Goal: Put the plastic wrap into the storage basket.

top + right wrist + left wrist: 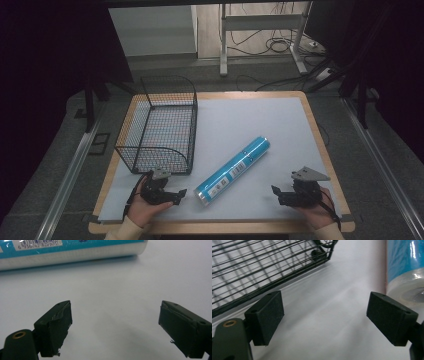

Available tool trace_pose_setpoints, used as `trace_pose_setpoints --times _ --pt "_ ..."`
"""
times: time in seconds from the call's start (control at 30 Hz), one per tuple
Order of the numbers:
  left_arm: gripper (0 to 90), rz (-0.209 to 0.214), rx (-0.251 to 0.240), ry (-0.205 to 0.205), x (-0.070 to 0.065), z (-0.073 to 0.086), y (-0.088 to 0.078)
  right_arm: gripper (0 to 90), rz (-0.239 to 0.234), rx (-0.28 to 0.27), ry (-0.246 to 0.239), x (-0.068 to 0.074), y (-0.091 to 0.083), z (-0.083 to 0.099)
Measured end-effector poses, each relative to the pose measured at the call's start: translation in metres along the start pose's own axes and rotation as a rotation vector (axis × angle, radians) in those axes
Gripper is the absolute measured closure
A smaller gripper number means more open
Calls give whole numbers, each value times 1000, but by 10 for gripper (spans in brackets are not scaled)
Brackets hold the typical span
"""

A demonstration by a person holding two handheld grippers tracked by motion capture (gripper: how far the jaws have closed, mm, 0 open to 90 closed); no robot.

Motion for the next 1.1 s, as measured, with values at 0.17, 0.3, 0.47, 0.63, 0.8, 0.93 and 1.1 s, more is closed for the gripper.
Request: trace_pose_setpoints --times 0.17,0.3,0.47,0.63,0.8,0.93,1.1 --pt "142 -18 0 -27 2 0 -2 122 -10 3 4 -4 3 -1" --pt "141 -23 -12 -45 3 -4 -4 122 -9 -6 14 -10 0 1" --pt "142 -12 -3 -29 1 -2 -10 134 3 -5 8 -8 3 -1" --pt "148 -5 -21 -30 -1 -3 -19 137 14 1 -18 5 2 0" --pt "154 -4 -36 -40 0 -6 -26 137 20 16 -25 7 2 1" --pt "152 8 -36 -17 -6 -11 -34 137 14 18 -12 4 0 4" --pt "153 32 -21 7 -16 -23 -39 139 18 20 -13 1 -3 5"
Point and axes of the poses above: each handheld gripper's, and its own axes: y roughly forward along the jaws, z roughly out of its underside, x roughly to its left, the point moved 2 cm from there along y, roughly forward along the jaws, and after that the axes turned 10 degrees about -z, right-handed, at the moved point
